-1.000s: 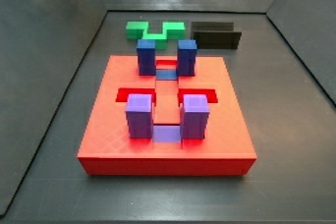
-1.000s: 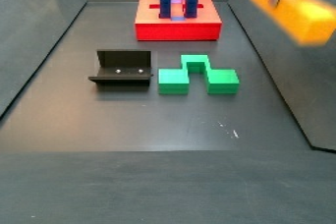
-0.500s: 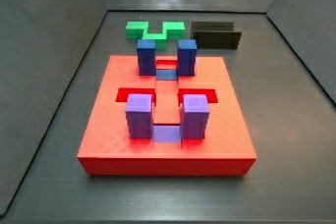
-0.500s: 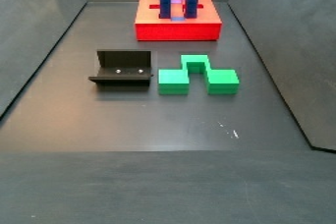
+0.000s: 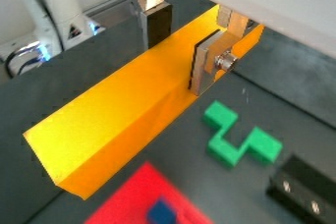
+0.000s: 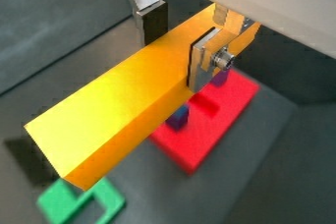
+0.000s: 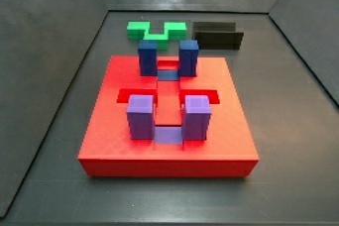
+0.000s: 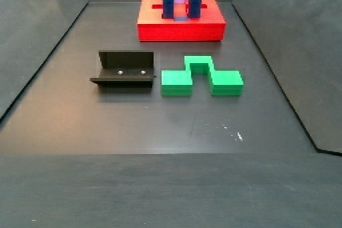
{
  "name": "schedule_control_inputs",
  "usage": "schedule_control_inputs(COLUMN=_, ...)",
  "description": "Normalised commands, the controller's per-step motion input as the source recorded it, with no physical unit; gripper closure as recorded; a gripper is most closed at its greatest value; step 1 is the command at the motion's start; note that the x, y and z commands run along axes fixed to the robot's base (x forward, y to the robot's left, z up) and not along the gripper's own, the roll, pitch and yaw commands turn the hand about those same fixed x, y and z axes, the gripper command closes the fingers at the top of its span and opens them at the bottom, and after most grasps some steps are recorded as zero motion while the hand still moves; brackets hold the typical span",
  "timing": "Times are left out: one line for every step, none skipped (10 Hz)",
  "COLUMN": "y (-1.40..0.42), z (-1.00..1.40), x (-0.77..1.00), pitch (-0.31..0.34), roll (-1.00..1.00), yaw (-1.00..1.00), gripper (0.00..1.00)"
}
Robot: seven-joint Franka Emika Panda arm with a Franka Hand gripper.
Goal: Pick up the yellow object. Move up. Move to above the board. Insert the yellow object.
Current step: Move to above the board, then insert the yellow object.
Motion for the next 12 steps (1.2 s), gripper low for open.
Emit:
schedule_control_inputs(y=-1.40, z=0.14, x=0.96, pitch=0.126, roll=0.02, yaw=0.00, gripper=1.00)
schedule_control_inputs(y=-1.40, z=0.15, x=1.02, pitch=0.138, roll=0.05, yaw=0.01, gripper=1.00)
schedule_control_inputs(y=-0.48, z=0.05, x=0.41, pitch=0.167, roll=0.10, yaw=0.00, gripper=1.00)
schedule_control_inputs(y=-0.25, z=0.04, x=0.25, pitch=0.172, roll=0.09, yaw=0.01, gripper=1.00)
schedule_control_inputs(y=0.00, z=-0.04, x=0.00, pitch=0.000, roll=0.00, yaw=0.00, gripper=1.00)
schedule_control_inputs(y=0.00, z=-0.32, x=0.14, pitch=-0.049, roll=-0.07, yaw=0.00, gripper=1.00)
schedule_control_inputs(y=0.00, z=-0.62, x=0.15, pitch=-0.187, roll=-0.17, yaw=-0.04, gripper=1.00)
schedule_control_inputs(y=0.00, z=-0.62, x=0.17, pitch=-0.209, roll=-0.18, yaw=-0.03, gripper=1.00)
schedule_control_inputs(y=0.00, z=-0.58, x=0.15, pitch=-0.226, roll=-0.20, yaw=-0.07, gripper=1.00)
schedule_control_inputs(y=0.00, z=-0.64, x=0.25, pitch=-0.217, roll=-0.16, yaw=-0.01, gripper=1.00)
schedule_control_inputs(y=-0.12, z=-0.74, x=0.31, pitch=-0.099, roll=0.03, yaw=0.00, gripper=1.00)
schedule_control_inputs(y=-0.10, z=-0.78, x=0.47, pitch=-0.023, roll=0.19, yaw=0.00, gripper=1.00)
